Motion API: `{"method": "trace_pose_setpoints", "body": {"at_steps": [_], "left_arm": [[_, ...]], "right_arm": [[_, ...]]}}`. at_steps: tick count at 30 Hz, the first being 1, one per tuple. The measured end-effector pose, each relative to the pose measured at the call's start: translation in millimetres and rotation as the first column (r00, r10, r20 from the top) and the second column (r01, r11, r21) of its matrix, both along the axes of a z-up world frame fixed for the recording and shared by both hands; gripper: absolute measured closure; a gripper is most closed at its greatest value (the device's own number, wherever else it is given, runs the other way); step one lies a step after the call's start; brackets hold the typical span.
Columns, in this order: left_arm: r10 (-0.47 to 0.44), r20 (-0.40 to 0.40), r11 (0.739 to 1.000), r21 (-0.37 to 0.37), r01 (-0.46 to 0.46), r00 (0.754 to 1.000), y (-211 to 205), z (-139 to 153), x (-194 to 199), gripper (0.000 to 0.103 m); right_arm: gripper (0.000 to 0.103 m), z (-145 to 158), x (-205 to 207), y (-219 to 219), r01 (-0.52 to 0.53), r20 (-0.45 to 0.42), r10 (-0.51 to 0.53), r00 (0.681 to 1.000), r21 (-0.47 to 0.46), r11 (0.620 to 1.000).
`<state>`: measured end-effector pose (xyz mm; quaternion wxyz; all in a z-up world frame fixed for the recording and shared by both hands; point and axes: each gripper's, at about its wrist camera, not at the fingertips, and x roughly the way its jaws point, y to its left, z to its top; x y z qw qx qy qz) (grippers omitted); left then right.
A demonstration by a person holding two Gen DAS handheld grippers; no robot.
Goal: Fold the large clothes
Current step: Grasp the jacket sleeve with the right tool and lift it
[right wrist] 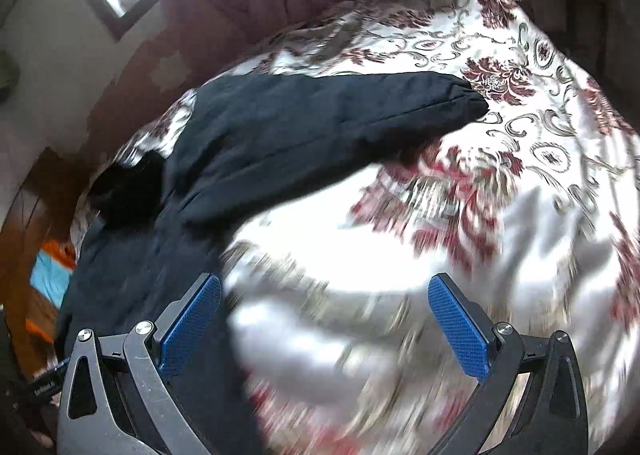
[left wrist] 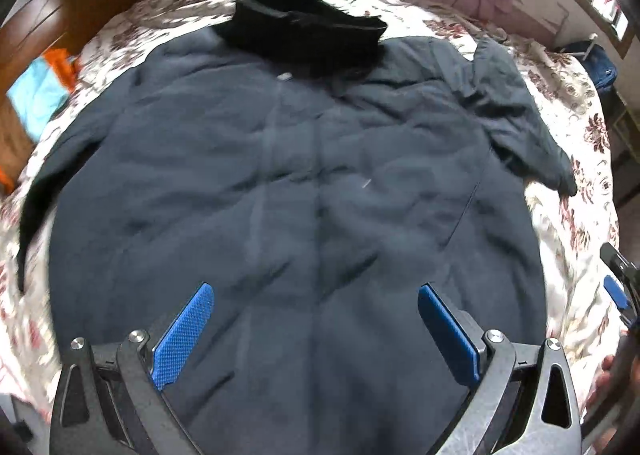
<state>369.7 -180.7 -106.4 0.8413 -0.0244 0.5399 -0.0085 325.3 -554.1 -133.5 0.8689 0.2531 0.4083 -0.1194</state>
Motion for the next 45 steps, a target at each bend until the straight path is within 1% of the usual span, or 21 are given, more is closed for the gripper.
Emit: {"method": "trace_pose_setpoints", "body": {"at_steps": [5,9,12,16,18,20,21,24,25,26,27,28,29,32,35,36,37,39,42,44,45], "left_arm": [[-0.016,0.026,0.999,-0.035,0.017,1.000,-42,-16,52,0.000],[0.004,0.057,0.996,-0.085,0.001,0.998,-68,-28,88,0.000],[0.017,0.064,0.992,-0.129,-0.008,0.998,-84,-36,108,0.000],[0.001,0.069,0.973,-0.232,0.015,0.998,-98,-45,129,0.000],[-0.010,0.070,0.965,-0.259,0.028,0.998,-105,-49,137,0.000],[-0.026,0.057,0.962,-0.271,0.041,0.998,-113,-55,145,0.000],[-0.031,0.047,0.960,-0.278,0.043,0.998,-115,-58,148,0.000],[-0.038,0.002,0.946,-0.321,0.036,0.999,-116,-69,154,0.000],[-0.034,-0.009,0.943,-0.330,0.029,0.999,-116,-72,155,0.000],[-0.036,-0.013,0.942,-0.335,0.029,0.999,-116,-74,156,0.000],[-0.044,-0.017,0.945,-0.326,0.036,0.999,-117,-75,157,0.000],[-0.057,-0.020,0.950,-0.309,0.049,0.998,-120,-76,158,0.000],[-0.070,-0.024,0.953,-0.298,0.060,0.997,-122,-76,157,0.000],[-0.102,-0.057,0.949,-0.306,0.080,0.993,-122,-76,159,0.000],[-0.108,-0.101,0.942,-0.328,0.069,0.989,-111,-73,158,0.001],[-0.104,-0.111,0.943,-0.328,0.062,0.988,-104,-71,155,0.002],[-0.101,-0.113,0.944,-0.324,0.059,0.988,-98,-69,152,0.002],[-0.096,-0.101,0.947,-0.317,0.059,0.990,-82,-60,145,0.002],[-0.077,-0.069,0.947,-0.318,0.051,0.995,-51,-45,134,0.002],[-0.068,-0.054,0.943,-0.328,0.046,0.996,-29,-36,128,0.002],[-0.065,-0.046,0.943,-0.330,0.046,0.997,-16,-31,126,0.002]], "right_arm": [[0.001,-31,66,-65,0.025,-0.022,-0.023,0.999,0.097,0.995],[0.001,-49,108,-112,0.124,-0.007,-0.125,0.992,0.196,0.973],[0.001,-61,123,-129,0.182,-0.023,-0.182,0.983,0.248,0.952],[0.001,-82,143,-142,0.231,-0.076,-0.218,0.973,0.329,0.916],[0.005,-90,147,-145,0.268,-0.091,-0.253,0.963,0.363,0.892],[0.019,-97,150,-149,0.318,-0.110,-0.298,0.948,0.375,0.871],[0.023,-101,151,-149,0.341,-0.120,-0.320,0.940,0.374,0.863],[0.042,-108,151,-149,0.359,-0.137,-0.331,0.934,0.359,0.862],[0.052,-110,150,-150,0.368,-0.133,-0.343,0.930,0.358,0.858],[0.067,-111,149,-152,0.370,-0.124,-0.350,0.929,0.381,0.847],[0.076,-112,149,-154,0.368,-0.116,-0.352,0.929,0.404,0.838],[0.090,-112,150,-155,0.364,-0.105,-0.355,0.929,0.436,0.823],[0.094,-109,152,-154,0.376,-0.111,-0.366,0.924,0.435,0.818],[0.099,-90,162,-146,0.372,-0.106,-0.359,0.927,0.366,0.853],[0.099,-47,175,-132,0.336,-0.037,-0.338,0.940,0.244,0.910],[0.099,-29,180,-125,0.313,-0.003,-0.318,0.948,0.189,0.931],[0.099,-4,188,-113,0.275,0.041,-0.280,0.959,0.099,0.956],[0.099,31,191,-92,0.217,0.098,-0.214,0.972,-0.021,0.976],[0.099,90,199,-41,0.086,0.178,-0.047,0.983,-0.216,0.973],[0.099,118,205,-13,0.013,0.202,0.054,0.978,-0.315,0.949],[0.099,133,210,14,-0.043,0.211,0.133,0.968,-0.380,0.924]]}}
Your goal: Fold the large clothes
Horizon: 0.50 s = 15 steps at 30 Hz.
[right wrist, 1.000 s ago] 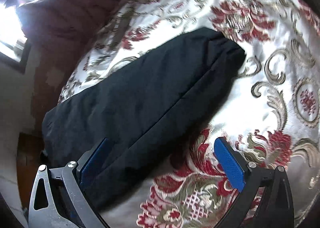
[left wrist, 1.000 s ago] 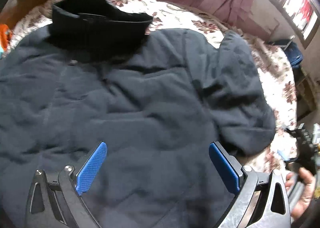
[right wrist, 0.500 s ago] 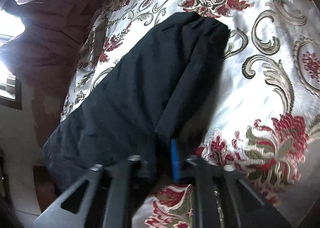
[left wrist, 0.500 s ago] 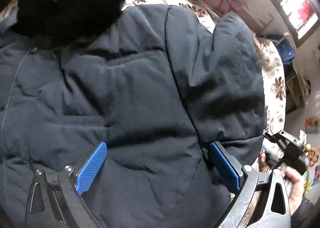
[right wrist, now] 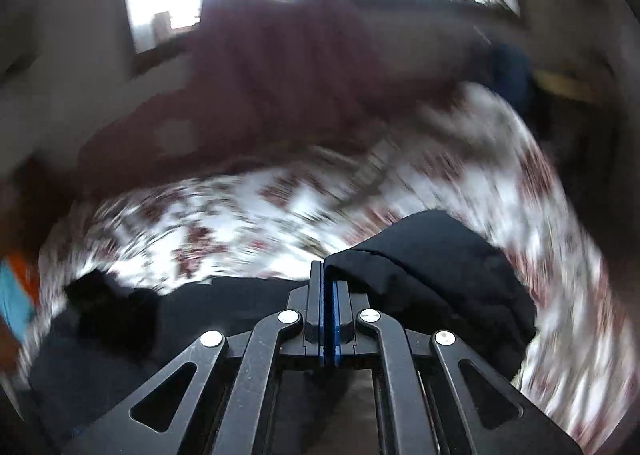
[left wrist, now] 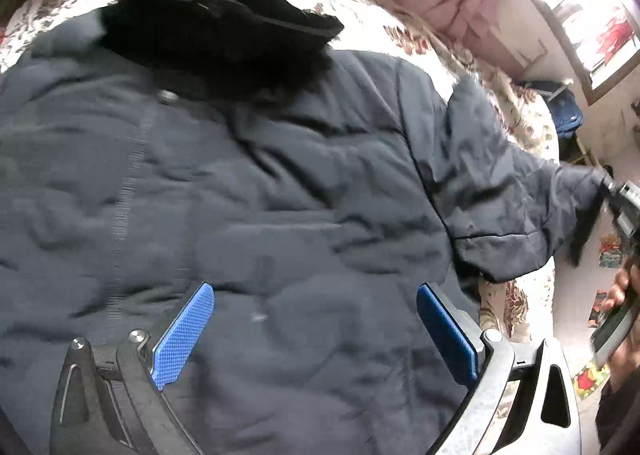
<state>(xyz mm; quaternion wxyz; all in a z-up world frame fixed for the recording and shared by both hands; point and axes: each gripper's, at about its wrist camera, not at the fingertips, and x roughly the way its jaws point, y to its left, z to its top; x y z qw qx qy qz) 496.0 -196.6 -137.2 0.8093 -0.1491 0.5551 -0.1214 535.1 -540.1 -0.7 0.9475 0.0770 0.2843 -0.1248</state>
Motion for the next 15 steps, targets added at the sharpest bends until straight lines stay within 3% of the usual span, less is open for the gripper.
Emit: {"method": "trace_pose_setpoints", "body": {"at_steps": [4,6,10,15], "left_arm": [[0.023,0.045,1.000,0.016,-0.024,0.999,57,23,-8,0.002],[0.053,0.066,0.998,0.015,-0.055,0.996,93,35,-14,0.002],[0.112,0.092,0.993,0.015,-0.114,0.989,153,48,-26,0.002],[0.116,0.128,0.992,0.031,-0.121,0.985,218,47,-40,0.002]], "right_arm": [[0.099,28,13,88,-0.205,-0.004,0.207,0.978,-0.169,0.964],[0.099,31,17,131,-0.294,-0.027,0.294,0.955,-0.199,0.935],[0.099,13,16,221,-0.454,-0.103,0.442,0.891,-0.233,0.860],[0.099,-36,-12,311,-0.598,-0.255,0.543,0.800,-0.274,0.753]]}}
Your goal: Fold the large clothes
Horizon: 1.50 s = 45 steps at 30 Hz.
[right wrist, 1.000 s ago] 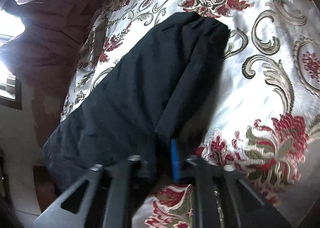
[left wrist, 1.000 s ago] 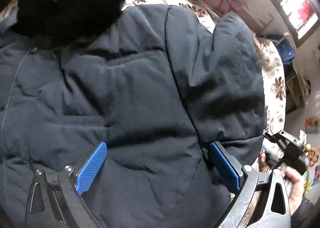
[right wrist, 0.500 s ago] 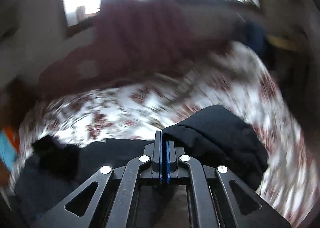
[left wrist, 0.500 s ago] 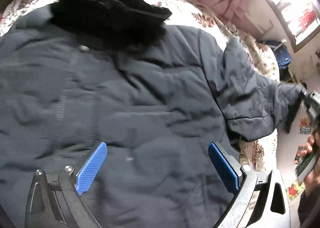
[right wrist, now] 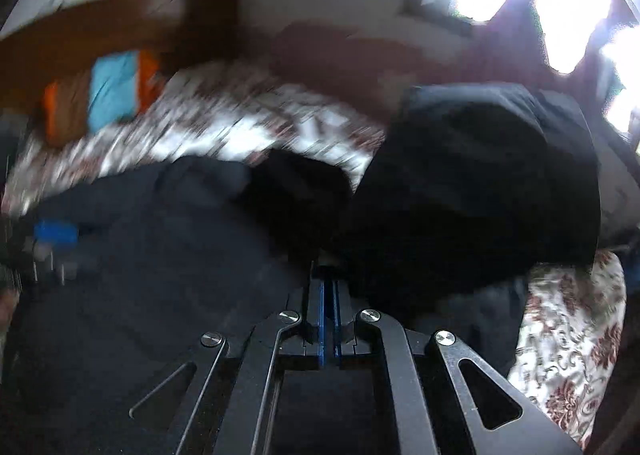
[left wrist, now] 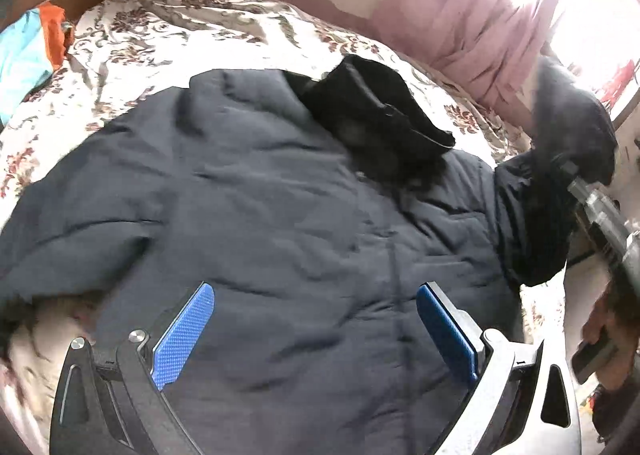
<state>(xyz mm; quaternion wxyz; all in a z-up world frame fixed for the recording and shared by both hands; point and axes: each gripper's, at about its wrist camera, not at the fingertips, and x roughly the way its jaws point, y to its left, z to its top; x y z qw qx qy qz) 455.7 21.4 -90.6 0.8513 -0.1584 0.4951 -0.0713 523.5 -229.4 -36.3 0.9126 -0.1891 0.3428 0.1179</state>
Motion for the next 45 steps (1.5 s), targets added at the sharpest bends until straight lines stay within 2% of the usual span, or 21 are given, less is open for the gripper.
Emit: {"method": "trace_pose_setpoints", "body": {"at_steps": [5,7,9,10,11,13,16,19,23,24,25,26,28,29,32,35,36,38,41,45], "left_arm": [[0.012,0.020,1.000,-0.028,-0.011,1.000,46,-12,-15,0.002],[0.006,0.022,0.998,-0.069,-0.005,1.000,57,-19,-19,0.002],[-0.021,0.028,0.991,-0.135,0.024,0.999,65,-26,-22,0.002],[-0.033,0.032,0.987,-0.158,0.038,0.999,68,-28,-23,0.002],[-0.049,0.034,0.982,-0.180,0.054,0.998,69,-31,-24,0.002],[-0.087,0.029,0.971,-0.220,0.091,0.996,69,-36,-24,0.002],[-0.128,0.019,0.952,-0.279,0.128,0.992,63,-42,-19,0.002],[-0.133,-0.064,0.969,-0.216,0.116,0.989,47,-54,-6,0.002],[-0.106,-0.100,0.980,-0.178,0.087,0.989,32,-60,6,0.002],[-0.100,-0.112,0.985,-0.153,0.082,0.989,27,-60,9,0.004],[-0.085,-0.130,0.991,-0.109,0.071,0.988,23,-61,13,0.018],[-0.075,-0.133,0.995,-0.074,0.066,0.988,20,-61,13,0.049],[-0.075,-0.158,0.997,-0.019,0.072,0.985,14,-62,19,0.080],[-0.060,-0.167,0.998,0.006,0.062,0.984,13,-62,21,0.089],[-0.051,-0.104,0.998,-0.029,0.048,0.993,19,-51,18,0.096],[-0.034,-0.027,0.995,0.095,0.036,0.999,19,-32,11,0.097],[-0.025,-0.023,0.992,0.122,0.027,0.999,20,-30,10,0.097],[-0.029,-0.053,0.990,0.136,0.036,0.998,24,-33,11,0.097],[-0.039,-0.078,0.988,0.146,0.050,0.996,29,-41,12,0.097],[-0.038,-0.082,0.993,0.105,0.046,0.996,35,-48,12,0.096]], "right_arm": [[0.099,-75,-34,61,-0.096,-0.174,0.077,0.982,-0.103,0.990],[0.098,-106,-40,67,-0.112,-0.294,0.086,0.952,-0.075,0.991],[0.090,-126,-42,63,-0.085,-0.379,0.068,0.923,-0.027,0.996],[0.077,-133,-46,61,-0.052,-0.414,0.049,0.909,0.004,0.999],[0.062,-135,-50,58,-0.021,-0.431,0.033,0.902,0.033,0.999],[0.049,-135,-66,48,0.050,-0.446,-0.006,0.895,0.088,0.995],[0.049,-133,-96,32,0.127,-0.471,-0.057,0.880,0.118,0.985],[0.049,-131,-128,15,0.207,-0.496,-0.119,0.860,0.126,0.970],[0.049,-127,-171,-6,0.288,-0.494,-0.190,0.848,0.129,0.949],[0.049,-124,-177,-12,0.298,-0.488,-0.202,0.849,0.127,0.946],[0.049,-120,-185,-15,0.315,-0.472,-0.223,0.853,0.124,0.941],[0.049,-116,-190,-17,0.327,-0.457,-0.239,0.857,0.123,0.937],[0.049,-100,-194,-28,0.345,-0.417,-0.265,0.869,0.129,0.930],[0.049,-93,-193,-30,0.347,-0.397,-0.271,0.877,0.135,0.928],[0.049,-81,-179,-20,0.332,-0.365,-0.258,0.894,0.155,0.931],[0.049,-73,-152,-13,0.303,-0.336,-0.234,0.912,0.171,0.937],[0.049,-69,-128,-19,0.301,-0.339,-0.231,0.912,0.171,0.938],[0.049,-79,-97,0,0.291,-0.354,-0.214,0.911,0.182,0.939],[0.049,-101,-62,7,0.305,-0.413,-0.199,0.889,0.209,0.929],[0.049,-140,-34,6,0.371,-0.512,-0.218,0.831,0.218,0.903]]}}
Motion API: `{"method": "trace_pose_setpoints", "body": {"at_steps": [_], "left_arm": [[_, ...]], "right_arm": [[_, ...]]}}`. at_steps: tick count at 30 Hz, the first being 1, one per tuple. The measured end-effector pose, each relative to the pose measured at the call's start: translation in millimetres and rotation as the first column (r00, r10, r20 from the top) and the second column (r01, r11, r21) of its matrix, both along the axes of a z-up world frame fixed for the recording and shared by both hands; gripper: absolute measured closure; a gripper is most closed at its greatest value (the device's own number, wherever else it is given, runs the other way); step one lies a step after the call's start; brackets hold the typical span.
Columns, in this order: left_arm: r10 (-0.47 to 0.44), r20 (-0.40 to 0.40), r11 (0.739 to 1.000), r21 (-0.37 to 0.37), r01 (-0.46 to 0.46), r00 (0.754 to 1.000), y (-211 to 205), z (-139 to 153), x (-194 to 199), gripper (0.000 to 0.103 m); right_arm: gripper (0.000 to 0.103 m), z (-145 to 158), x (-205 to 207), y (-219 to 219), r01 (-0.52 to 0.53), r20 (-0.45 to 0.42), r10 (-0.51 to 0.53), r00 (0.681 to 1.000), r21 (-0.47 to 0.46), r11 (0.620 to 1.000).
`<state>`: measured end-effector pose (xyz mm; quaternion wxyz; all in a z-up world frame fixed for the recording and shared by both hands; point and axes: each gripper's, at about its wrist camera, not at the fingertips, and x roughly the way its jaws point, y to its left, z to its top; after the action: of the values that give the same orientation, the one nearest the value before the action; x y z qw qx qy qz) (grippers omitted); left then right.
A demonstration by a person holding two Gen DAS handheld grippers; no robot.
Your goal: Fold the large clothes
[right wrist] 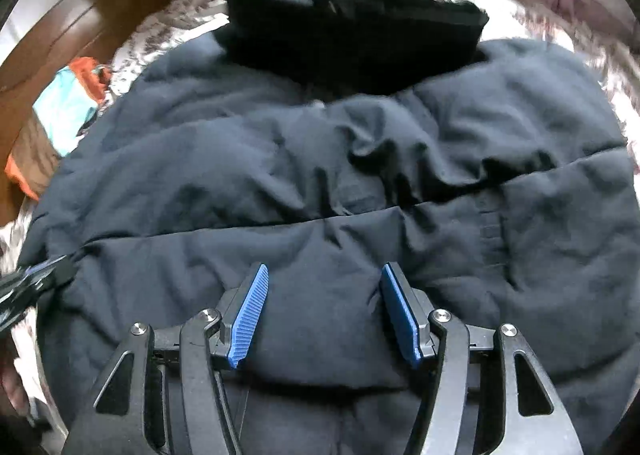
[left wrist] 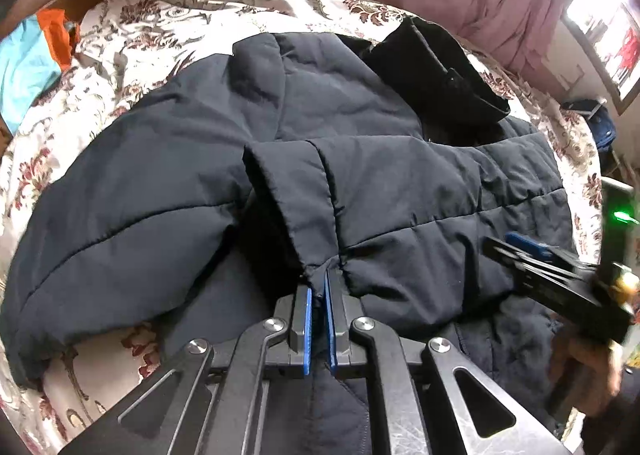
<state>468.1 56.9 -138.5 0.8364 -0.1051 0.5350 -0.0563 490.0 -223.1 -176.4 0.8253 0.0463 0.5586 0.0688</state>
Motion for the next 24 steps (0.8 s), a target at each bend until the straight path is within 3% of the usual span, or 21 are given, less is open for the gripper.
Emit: {"method": "trace_pose_setpoints", "body": {"at_steps": [4,7,9,13,15,17,18,20,24], "left_arm": [[-0.015,-0.004,0.999,-0.047,0.015,1.000,5,-7,0,0.095],[-0.022,0.012,0.989,-0.146,0.024,1.000,12,-8,-3,0.093],[-0.010,0.030,0.973,-0.229,0.016,0.999,20,-5,-12,0.091],[0.048,0.030,0.959,-0.282,-0.038,0.998,38,-1,-36,0.083],[0.106,0.004,0.945,-0.311,-0.099,0.994,53,-2,-54,0.075],[0.168,-0.019,0.929,-0.331,-0.165,0.986,68,-2,-71,0.047],[0.211,-0.022,0.912,-0.356,-0.205,0.977,79,-1,-82,0.041],[0.303,-0.043,0.885,-0.357,-0.298,0.952,98,2,-100,0.017],[0.503,-0.111,0.778,-0.373,-0.505,0.857,147,-2,-136,0.014]], "right_arm": [[0.047,-25,5,-2,0.035,-0.032,-0.034,0.999,0.026,0.999],[0.047,-37,4,1,0.038,-0.030,-0.037,0.999,0.019,0.999],[0.046,-37,4,3,0.046,-0.028,-0.046,0.999,0.016,0.999],[0.041,-30,1,7,0.083,-0.050,-0.082,0.995,0.017,0.996],[0.035,-21,3,12,0.094,-0.047,-0.092,0.995,0.039,0.995],[0.031,-10,1,17,0.100,-0.025,-0.099,0.995,0.047,0.994],[0.029,-5,0,21,0.100,-0.012,-0.100,0.995,0.043,0.994],[0.025,5,2,31,0.095,0.019,-0.096,0.995,0.042,0.995],[0.025,27,6,63,0.049,0.085,-0.053,0.995,0.055,0.997]]}}
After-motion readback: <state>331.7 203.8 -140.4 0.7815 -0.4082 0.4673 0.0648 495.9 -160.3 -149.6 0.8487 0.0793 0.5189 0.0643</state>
